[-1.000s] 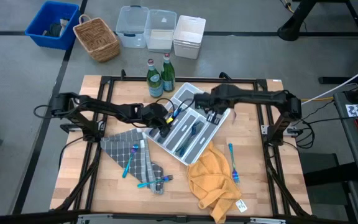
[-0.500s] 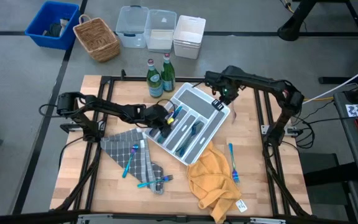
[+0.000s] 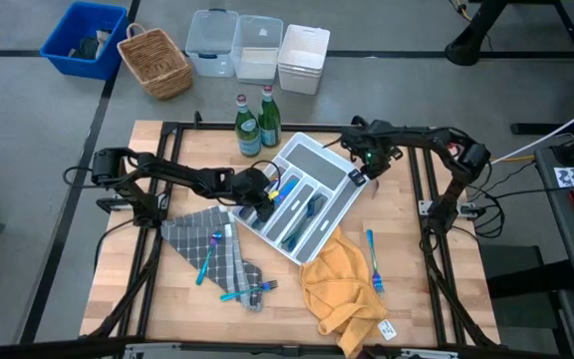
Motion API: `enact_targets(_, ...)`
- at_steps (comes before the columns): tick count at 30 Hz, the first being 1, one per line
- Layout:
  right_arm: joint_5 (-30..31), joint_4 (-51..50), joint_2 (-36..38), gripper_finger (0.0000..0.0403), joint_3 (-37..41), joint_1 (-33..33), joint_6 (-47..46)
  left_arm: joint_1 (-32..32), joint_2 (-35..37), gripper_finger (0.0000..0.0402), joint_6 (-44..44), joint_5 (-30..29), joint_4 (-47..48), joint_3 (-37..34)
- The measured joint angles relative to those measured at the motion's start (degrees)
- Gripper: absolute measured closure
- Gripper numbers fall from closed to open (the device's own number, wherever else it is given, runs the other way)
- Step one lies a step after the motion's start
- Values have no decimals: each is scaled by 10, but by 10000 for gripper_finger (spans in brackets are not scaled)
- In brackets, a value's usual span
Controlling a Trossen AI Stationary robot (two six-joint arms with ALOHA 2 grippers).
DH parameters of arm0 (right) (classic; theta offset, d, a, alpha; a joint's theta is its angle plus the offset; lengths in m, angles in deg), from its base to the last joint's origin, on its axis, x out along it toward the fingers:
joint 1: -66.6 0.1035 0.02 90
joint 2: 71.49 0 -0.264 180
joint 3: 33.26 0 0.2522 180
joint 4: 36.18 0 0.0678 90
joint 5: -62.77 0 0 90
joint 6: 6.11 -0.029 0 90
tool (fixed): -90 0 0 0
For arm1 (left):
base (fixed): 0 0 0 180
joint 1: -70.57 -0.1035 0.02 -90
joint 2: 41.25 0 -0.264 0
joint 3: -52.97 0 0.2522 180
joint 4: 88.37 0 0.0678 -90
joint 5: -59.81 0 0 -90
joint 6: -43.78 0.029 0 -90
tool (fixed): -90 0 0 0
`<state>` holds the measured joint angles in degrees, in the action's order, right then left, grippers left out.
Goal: Sort silverware
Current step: Put the blue fork into the cutlery tray
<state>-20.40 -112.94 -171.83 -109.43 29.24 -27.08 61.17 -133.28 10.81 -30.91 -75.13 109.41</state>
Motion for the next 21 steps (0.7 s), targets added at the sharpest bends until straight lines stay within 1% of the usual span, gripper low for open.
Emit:
enact_targets(7,2,93,0,347,45,-7,0,0,0,284,0,-1,-1,0)
enact_targets(15,14,131,3,349,76,-7,0,0,0,284,0,-1,-2,0)
enact_targets(17,14,131,3,359,76,-6,-1,0,0,284,0,-1,-2,0)
enact_targets(21,12,131,2,392,77,-5,-2,0,2,284,0,8,-2,0)
